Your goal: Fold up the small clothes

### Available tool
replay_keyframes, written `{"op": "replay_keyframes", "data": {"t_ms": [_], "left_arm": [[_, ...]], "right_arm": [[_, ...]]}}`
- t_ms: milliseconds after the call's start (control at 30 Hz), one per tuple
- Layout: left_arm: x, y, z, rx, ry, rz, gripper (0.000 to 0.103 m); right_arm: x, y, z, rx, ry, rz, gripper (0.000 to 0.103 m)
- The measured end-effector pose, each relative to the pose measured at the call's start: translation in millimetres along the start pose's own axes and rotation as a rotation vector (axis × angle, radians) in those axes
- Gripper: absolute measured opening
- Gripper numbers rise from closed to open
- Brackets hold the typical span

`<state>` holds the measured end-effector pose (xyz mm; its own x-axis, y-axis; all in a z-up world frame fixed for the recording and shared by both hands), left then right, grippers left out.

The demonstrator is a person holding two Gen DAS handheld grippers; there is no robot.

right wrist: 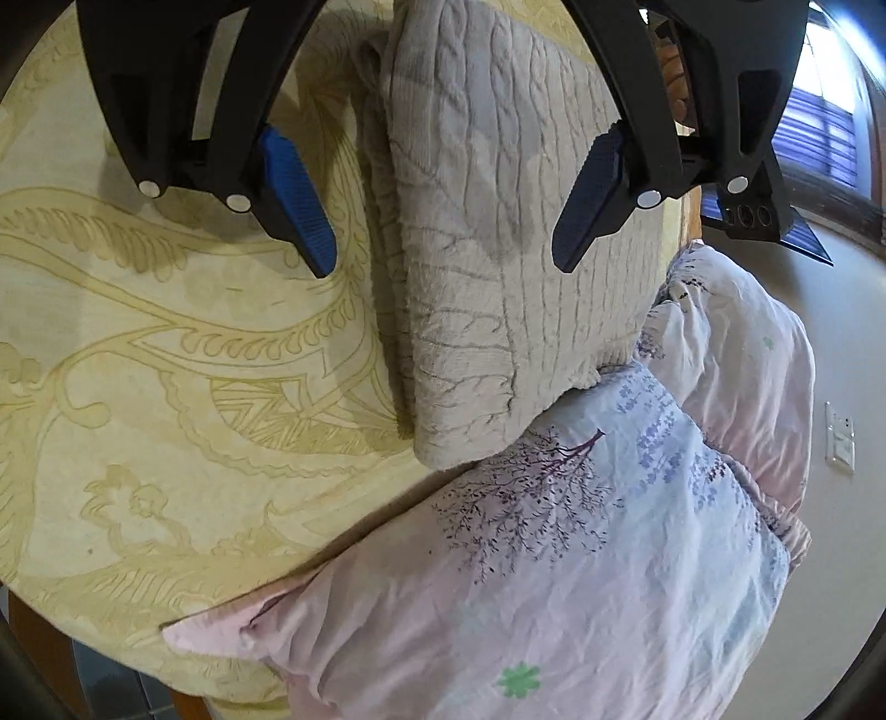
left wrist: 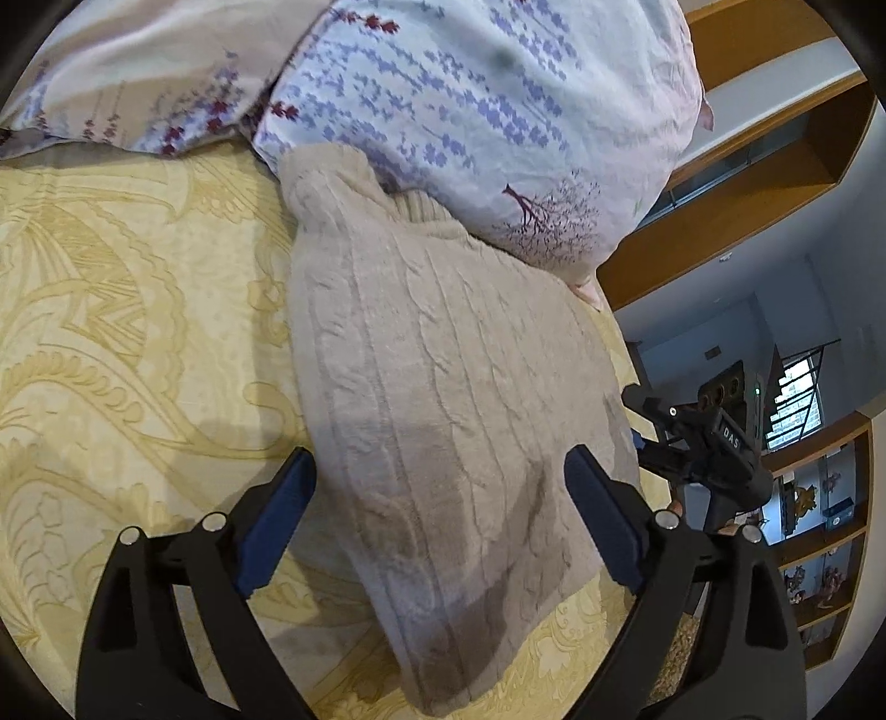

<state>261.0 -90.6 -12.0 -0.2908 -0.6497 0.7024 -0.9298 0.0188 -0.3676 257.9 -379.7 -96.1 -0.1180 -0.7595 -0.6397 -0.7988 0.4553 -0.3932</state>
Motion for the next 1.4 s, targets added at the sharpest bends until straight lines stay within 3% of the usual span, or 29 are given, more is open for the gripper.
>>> {"op": "replay_keyframes", "data": {"t_ms": [267,333,467,667,767,833,900,1200,1400], "left_arm": [[3,-2,14,0.005,0.006,0.013,0.093],[2,-4,14,0.021,0.023,0.001,0.093],[-3,-4,11,0.052,0.061,-0.033,0.090],[-9,-5,9,0.058,0.091,-0.071,0.079],[-10,-2,10,0.052,0.107,-0.085,0.069],[-13,-1,6,0.062,0.115,-0.096,0.055],[-16,0,1,0.069,0.136,-0.108,0.046],[-24,15,-43,0.070,0.100,-0.061,0.042],[-32,5,-109,0.184,0.019,-0.001,0.042]], "right_arm": [[-7,1,11,-0.021,-0.064,-0.010,0.082],[-7,2,13,-0.037,-0.105,0.001,0.070],[-8,5,16,-0.057,-0.157,0.012,0.069],[-17,10,17,-0.091,-0.174,-0.027,0.062],[-18,15,22,-0.119,-0.193,-0.018,0.045],[-17,17,22,-0.121,-0.221,-0.001,0.039],[-20,19,18,-0.112,-0.224,-0.003,0.038],[-75,48,9,-0.088,-0.189,-0.156,0.034],[-143,66,20,-0.008,-0.178,-0.334,0.032]]}}
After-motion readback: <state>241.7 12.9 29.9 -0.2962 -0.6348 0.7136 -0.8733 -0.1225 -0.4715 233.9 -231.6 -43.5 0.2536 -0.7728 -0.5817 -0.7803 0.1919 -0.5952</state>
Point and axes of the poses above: each gripper's, at about its wrist camera, not at the fingertips, and z roughly the way its jaws point, x to its right, y to its underside, the point moved 4 cm from there along z, roughly the way its jaws point, and after that the axes turned 6 degrees about y, right-handed, at the moved point
